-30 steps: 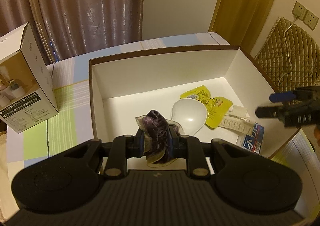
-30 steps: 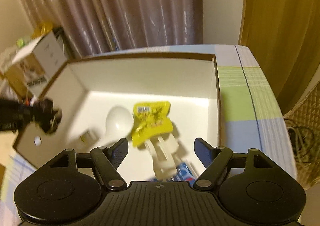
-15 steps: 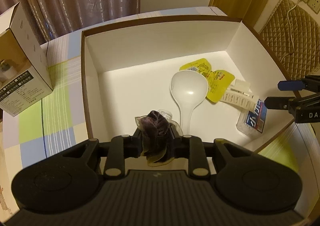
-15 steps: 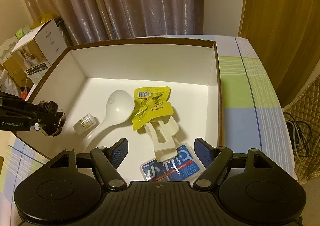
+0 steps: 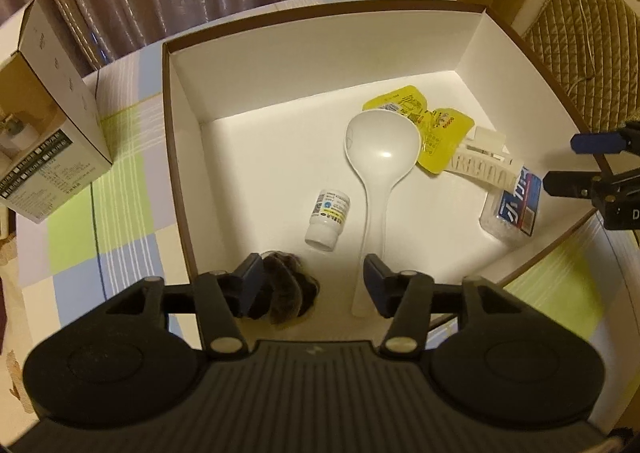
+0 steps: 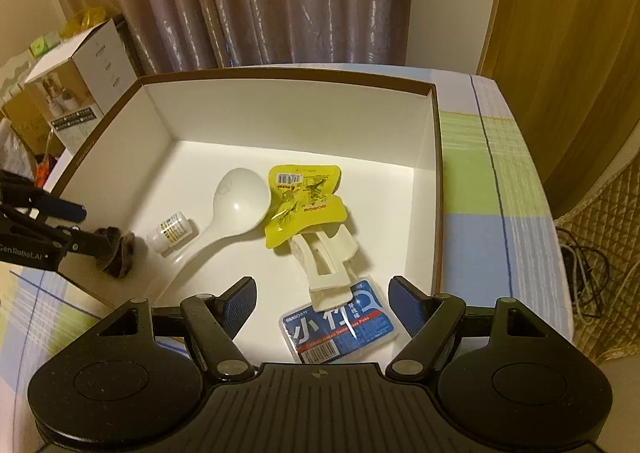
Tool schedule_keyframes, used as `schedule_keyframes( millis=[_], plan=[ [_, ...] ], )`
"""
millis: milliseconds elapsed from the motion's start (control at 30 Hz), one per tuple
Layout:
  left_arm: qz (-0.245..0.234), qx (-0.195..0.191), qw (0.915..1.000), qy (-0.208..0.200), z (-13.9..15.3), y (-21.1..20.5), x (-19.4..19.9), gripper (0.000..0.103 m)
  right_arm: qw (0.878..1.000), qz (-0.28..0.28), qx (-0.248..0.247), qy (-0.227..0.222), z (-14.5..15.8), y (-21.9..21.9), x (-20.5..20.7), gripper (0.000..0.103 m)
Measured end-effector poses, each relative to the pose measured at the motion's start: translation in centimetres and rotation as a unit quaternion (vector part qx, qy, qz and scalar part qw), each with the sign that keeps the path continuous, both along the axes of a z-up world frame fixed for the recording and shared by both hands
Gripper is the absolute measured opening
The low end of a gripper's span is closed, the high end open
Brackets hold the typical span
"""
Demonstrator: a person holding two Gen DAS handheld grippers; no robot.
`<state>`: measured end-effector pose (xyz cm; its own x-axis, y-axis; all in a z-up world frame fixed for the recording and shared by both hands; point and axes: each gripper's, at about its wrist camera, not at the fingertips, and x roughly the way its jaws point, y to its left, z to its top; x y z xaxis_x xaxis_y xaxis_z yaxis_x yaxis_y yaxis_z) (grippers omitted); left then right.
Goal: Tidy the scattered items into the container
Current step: 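Open the right tool to drop the yellow packet while the left tool releases the scrunchie into the box, then move both tools back toward the remaining items on the table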
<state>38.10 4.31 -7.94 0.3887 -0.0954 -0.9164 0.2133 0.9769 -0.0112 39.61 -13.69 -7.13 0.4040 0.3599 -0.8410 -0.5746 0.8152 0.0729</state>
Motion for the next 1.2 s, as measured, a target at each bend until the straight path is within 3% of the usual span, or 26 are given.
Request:
schedule_keyframes(
  millis=[600, 700, 1200],
  plan=[
    [0.007, 0.004, 0.9998, -0.019, 1.7, -0.4, -2.1, 0.056, 1.000, -0.001, -0.018, -0.008, 1.3, -0.4, -1.6, 0.079],
    [0.009, 0.008, 0.9996, -0.027, 2.1, -0.6, -2.8, 0.062, 1.000, -0.005, -0.017, -0.011, 1.5, -0.7, -2.1, 0.079],
    [0.022, 0.018, 0.9977, -0.061, 4.8, -1.0, -7.8, 0.070, 1.000, -0.013, -0.008, -0.023, 3.4, -2.1, -5.4, 0.079]
  ],
)
